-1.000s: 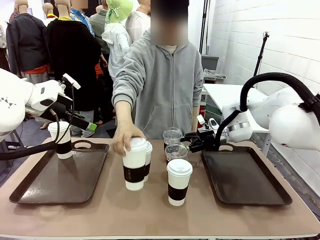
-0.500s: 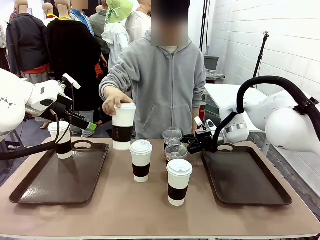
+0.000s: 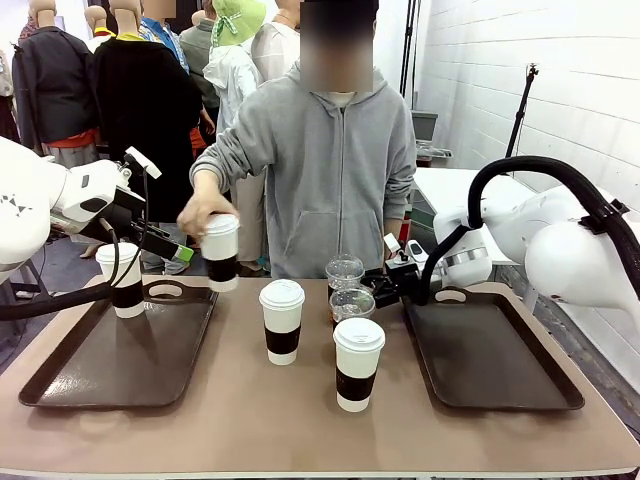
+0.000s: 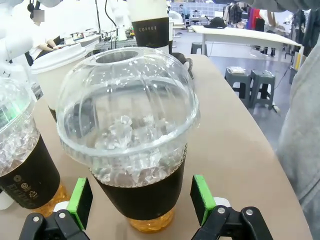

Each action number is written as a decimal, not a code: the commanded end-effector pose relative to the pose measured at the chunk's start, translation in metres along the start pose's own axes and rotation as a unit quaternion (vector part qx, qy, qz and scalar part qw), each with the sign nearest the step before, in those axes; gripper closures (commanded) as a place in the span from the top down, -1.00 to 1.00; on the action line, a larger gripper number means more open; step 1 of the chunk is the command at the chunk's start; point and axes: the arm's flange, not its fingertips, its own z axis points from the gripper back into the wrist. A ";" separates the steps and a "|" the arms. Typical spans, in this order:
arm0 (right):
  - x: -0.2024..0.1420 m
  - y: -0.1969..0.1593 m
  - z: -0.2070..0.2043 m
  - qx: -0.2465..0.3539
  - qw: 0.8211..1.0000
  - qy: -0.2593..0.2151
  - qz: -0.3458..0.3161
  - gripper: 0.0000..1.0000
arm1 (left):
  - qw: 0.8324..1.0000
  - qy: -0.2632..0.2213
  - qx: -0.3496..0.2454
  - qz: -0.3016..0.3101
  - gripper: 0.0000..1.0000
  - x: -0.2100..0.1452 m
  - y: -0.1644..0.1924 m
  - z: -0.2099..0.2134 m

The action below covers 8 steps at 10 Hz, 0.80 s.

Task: Distribute the coffee onto the tray.
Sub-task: Pick up one iced Americano and place it on the right Handle tray.

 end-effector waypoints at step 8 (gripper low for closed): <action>0.006 -0.022 -0.017 0.048 0.998 0.010 -0.028 1.00 | 1.000 0.000 -0.002 0.002 1.00 -0.002 0.002 -0.001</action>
